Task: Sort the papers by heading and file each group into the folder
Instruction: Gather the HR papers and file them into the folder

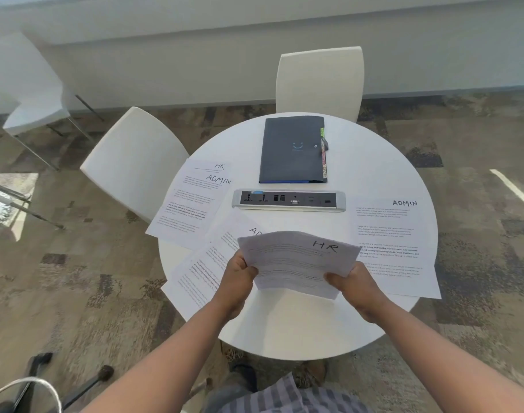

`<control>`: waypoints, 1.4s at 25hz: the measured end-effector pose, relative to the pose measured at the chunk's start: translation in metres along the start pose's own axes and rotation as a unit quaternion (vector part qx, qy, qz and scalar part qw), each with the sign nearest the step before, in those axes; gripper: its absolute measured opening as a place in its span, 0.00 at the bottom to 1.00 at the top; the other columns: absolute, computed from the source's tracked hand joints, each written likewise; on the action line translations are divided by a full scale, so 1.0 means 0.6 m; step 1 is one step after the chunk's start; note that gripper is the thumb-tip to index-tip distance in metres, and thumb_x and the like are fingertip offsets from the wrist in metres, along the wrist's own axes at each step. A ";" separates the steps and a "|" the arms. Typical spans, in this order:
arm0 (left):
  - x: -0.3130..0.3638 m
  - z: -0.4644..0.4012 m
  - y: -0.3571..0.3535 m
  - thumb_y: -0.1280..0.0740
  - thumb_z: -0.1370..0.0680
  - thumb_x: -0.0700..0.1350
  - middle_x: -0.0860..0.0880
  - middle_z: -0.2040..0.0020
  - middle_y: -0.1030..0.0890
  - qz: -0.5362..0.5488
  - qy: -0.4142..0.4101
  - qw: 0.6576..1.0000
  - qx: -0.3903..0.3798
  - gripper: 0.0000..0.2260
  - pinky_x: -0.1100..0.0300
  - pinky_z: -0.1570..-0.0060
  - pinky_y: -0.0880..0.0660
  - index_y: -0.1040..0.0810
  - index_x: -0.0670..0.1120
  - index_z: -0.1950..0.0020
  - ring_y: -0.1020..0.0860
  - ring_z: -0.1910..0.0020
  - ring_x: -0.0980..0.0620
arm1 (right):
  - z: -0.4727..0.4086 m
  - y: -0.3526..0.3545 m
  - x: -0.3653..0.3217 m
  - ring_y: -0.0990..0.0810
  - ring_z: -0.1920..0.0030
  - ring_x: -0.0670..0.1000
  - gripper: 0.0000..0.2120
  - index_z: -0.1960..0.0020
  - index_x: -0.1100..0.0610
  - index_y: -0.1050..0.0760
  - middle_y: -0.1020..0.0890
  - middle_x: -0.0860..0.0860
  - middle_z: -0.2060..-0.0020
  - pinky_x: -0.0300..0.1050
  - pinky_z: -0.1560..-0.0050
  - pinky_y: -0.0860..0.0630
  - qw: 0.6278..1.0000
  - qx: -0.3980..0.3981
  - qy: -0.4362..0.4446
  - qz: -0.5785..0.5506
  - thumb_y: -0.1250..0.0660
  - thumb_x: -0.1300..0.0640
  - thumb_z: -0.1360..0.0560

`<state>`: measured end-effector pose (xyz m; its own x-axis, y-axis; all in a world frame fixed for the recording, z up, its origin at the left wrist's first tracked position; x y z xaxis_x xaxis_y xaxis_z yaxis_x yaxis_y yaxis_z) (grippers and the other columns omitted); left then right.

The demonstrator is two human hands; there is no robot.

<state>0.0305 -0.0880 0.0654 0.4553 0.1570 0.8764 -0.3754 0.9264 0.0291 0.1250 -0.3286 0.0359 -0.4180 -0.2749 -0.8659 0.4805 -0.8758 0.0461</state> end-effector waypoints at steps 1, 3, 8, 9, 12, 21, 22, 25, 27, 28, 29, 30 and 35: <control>-0.002 -0.001 0.002 0.46 0.23 0.24 0.50 0.46 0.14 -0.004 -0.003 1.000 -0.003 0.24 0.66 0.51 0.24 0.20 0.45 0.38 0.19 0.44 0.53 | -0.001 0.000 -0.002 0.18 0.41 0.58 0.16 0.45 0.49 0.19 0.14 0.53 0.46 0.59 0.36 0.22 1.000 0.006 0.001 0.004 0.33 0.70 0.22; -0.003 -0.006 0.003 0.46 0.23 0.25 0.49 0.43 0.14 -0.012 -0.009 1.000 -0.011 0.25 0.64 0.49 0.25 0.20 0.43 0.35 0.19 0.42 0.52 | -0.002 -0.001 -0.007 0.19 0.41 0.59 0.17 0.46 0.48 0.19 0.14 0.54 0.46 0.60 0.36 0.23 1.000 0.008 0.006 0.008 0.33 0.70 0.22; -0.011 0.002 -0.005 0.45 0.20 0.26 0.55 0.45 0.14 -0.037 0.015 0.998 -0.043 0.24 0.63 0.47 0.26 0.18 0.50 0.40 0.19 0.43 0.59 | -0.001 0.002 0.018 0.19 0.44 0.63 0.15 0.48 0.50 0.19 0.17 0.63 0.44 0.55 0.43 0.24 1.000 0.001 0.001 0.020 0.35 0.69 0.23; -0.014 0.000 -0.003 0.45 0.19 0.27 0.55 0.46 0.14 -0.038 0.018 0.998 -0.041 0.23 0.63 0.47 0.26 0.18 0.49 0.40 0.19 0.43 0.59 | -0.002 0.004 0.020 0.19 0.47 0.61 0.13 0.49 0.52 0.18 0.17 0.65 0.44 0.56 0.45 0.24 1.000 0.003 0.000 0.020 0.34 0.68 0.23; -0.027 -0.012 0.008 0.43 0.18 0.30 0.53 0.42 0.14 -0.055 0.027 0.998 -0.030 0.20 0.57 0.40 0.26 0.19 0.47 0.36 0.20 0.38 0.53 | -0.006 0.005 0.019 0.19 0.46 0.66 0.10 0.47 0.55 0.17 0.17 0.65 0.44 0.66 0.38 0.24 1.000 0.011 -0.006 0.019 0.33 0.67 0.22; -0.024 -0.022 0.026 0.39 0.14 0.42 0.54 0.39 0.15 -0.099 0.027 0.992 -0.072 0.12 0.54 0.35 0.26 0.19 0.50 0.35 0.20 0.37 0.52 | 0.001 -0.015 -0.038 0.14 0.46 0.55 0.13 0.44 0.55 0.17 0.12 0.50 0.49 0.54 0.40 0.19 1.000 0.002 -0.010 -0.024 0.34 0.69 0.21; -0.012 -0.025 0.032 0.39 0.14 0.41 0.53 0.40 0.15 -0.088 0.019 0.994 -0.066 0.12 0.54 0.35 0.25 0.19 0.48 0.35 0.19 0.38 0.51 | -0.003 -0.019 -0.049 0.14 0.45 0.55 0.13 0.42 0.56 0.17 0.12 0.50 0.48 0.54 0.41 0.19 1.000 -0.003 -0.003 -0.031 0.33 0.69 0.21; 0.021 -0.033 0.059 0.39 0.14 0.40 0.49 0.43 0.13 -0.057 0.007 0.997 -0.046 0.11 0.55 0.42 0.20 0.20 0.44 0.37 0.16 0.42 0.48 | -0.018 -0.038 -0.066 0.14 0.43 0.57 0.12 0.38 0.58 0.19 0.13 0.54 0.45 0.56 0.40 0.20 0.998 -0.032 0.015 -0.048 0.32 0.65 0.20; 0.037 -0.038 0.084 0.40 0.14 0.39 0.48 0.45 0.13 -0.040 0.005 0.999 -0.029 0.10 0.57 0.48 0.19 0.20 0.43 0.38 0.15 0.45 0.48 | -0.025 -0.060 -0.069 0.14 0.44 0.58 0.11 0.37 0.59 0.20 0.13 0.54 0.44 0.55 0.42 0.19 0.997 -0.061 -0.001 -0.051 0.33 0.64 0.19; 0.041 -0.041 0.097 0.39 0.14 0.39 0.47 0.45 0.13 -0.033 0.005 0.999 -0.021 0.10 0.57 0.49 0.18 0.20 0.43 0.39 0.14 0.45 0.47 | -0.028 -0.071 -0.069 0.14 0.44 0.57 0.11 0.37 0.59 0.19 0.13 0.54 0.44 0.53 0.45 0.19 0.996 -0.069 -0.011 -0.046 0.34 0.63 0.18; 0.043 -0.044 0.110 0.39 0.14 0.39 0.47 0.45 0.13 -0.025 0.005 1.000 -0.018 0.09 0.56 0.50 0.18 0.20 0.43 0.39 0.14 0.46 0.47 | -0.031 -0.084 -0.069 0.13 0.45 0.56 0.10 0.38 0.59 0.19 0.13 0.53 0.45 0.50 0.48 0.18 0.997 -0.070 -0.020 -0.040 0.34 0.63 0.18; 0.045 -0.048 0.125 0.38 0.15 0.39 0.47 0.46 0.13 -0.026 0.006 1.000 -0.014 0.09 0.56 0.50 0.18 0.20 0.43 0.40 0.14 0.46 0.47 | -0.037 -0.098 -0.070 0.13 0.47 0.55 0.10 0.39 0.59 0.19 0.12 0.53 0.46 0.47 0.51 0.19 0.997 -0.066 -0.027 -0.035 0.35 0.64 0.18; 0.040 -0.103 0.243 0.35 0.16 0.40 0.47 0.51 0.13 -0.027 0.012 0.998 0.060 0.05 0.63 0.56 0.21 0.20 0.44 0.45 0.17 0.53 0.49 | -0.095 -0.176 -0.087 0.13 0.51 0.56 0.09 0.41 0.60 0.19 0.12 0.55 0.48 0.50 0.54 0.19 0.998 -0.005 -0.056 -0.043 0.35 0.64 0.18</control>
<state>0.0365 0.0721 0.0608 0.4957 0.1173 0.8605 -0.4432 0.8862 0.1346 0.1398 -0.1989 0.0480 -0.5404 -0.2419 -0.8059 0.4461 -0.8944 -0.0307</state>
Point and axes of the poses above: each hand's wrist, its own z-axis away from the middle knuckle, its own y-axis out of the back of the hand, x = y × z, the point moved 3 cm from there along -z, towards the middle knuckle
